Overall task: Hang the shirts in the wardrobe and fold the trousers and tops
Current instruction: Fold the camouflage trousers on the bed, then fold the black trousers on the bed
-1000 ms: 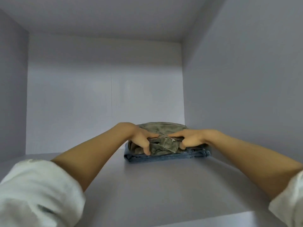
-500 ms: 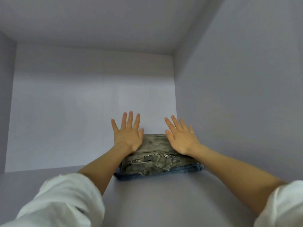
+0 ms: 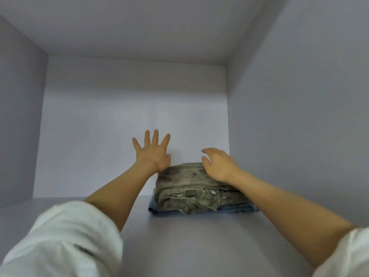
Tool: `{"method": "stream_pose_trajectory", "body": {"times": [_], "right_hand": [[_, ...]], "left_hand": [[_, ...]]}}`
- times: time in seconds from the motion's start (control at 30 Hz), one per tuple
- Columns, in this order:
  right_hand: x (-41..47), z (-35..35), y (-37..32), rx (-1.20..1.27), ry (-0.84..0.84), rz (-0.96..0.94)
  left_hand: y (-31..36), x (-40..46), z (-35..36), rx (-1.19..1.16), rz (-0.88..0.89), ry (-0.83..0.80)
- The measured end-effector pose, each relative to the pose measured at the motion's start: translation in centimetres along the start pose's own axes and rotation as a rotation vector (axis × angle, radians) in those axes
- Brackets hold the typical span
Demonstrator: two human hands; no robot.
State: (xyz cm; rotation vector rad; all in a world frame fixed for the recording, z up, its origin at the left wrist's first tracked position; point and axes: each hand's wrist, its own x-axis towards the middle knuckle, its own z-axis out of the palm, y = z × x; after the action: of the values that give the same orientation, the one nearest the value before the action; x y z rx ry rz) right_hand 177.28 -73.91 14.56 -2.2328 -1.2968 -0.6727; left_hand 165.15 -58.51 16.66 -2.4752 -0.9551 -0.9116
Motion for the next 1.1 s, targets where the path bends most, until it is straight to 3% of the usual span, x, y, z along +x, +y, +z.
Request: {"method": "stream_pose_trajectory", "body": {"times": [0.17,0.33,0.43,0.53,0.63,0.77,0.83,0.97,1.1], "right_hand": [[-2.2,-2.7,-7.3,0.337,0.137,-0.13],[-8.8,-3.7,-17.7,0.738,0.075,-0.307],[-15.6,-2.8,-24.3,1.013,0.069,-0.396],[-23.5,0.3,-28.3,1.303,0.032,-0.353],[-32.9,4.3,-32.9,1.425,-0.23,-0.266],[-48.0,9.1,-40.4,1.363,-0.754,-0.279],[-54.5,10.4,-43.7,1.314,-0.987,-0.397],[-67.3,9.9,-51.2,1.048,-1.525,-0.839],[-76.9,7.8,-58.1,0.835,-1.763,-1.182]], "left_hand": [[-5.2,-5.9,-8.4,-0.111,-0.102,0.227],[-10.0,-19.1,-13.1,-0.231,-0.18,0.476],[-13.0,-29.4,-14.3,-0.183,-0.298,0.459],[-15.4,-39.8,-15.1,-0.222,-0.445,0.389],[-16.9,-51.7,-17.3,-0.238,-0.556,0.313],[-17.3,-68.8,-19.1,-0.214,-0.846,0.149],[-17.7,-76.4,-20.4,-0.199,-1.025,0.109],[-18.2,-91.0,-25.3,-0.031,-1.429,0.085],[-17.3,-100.9,-30.3,0.096,-1.737,-0.005]]}}
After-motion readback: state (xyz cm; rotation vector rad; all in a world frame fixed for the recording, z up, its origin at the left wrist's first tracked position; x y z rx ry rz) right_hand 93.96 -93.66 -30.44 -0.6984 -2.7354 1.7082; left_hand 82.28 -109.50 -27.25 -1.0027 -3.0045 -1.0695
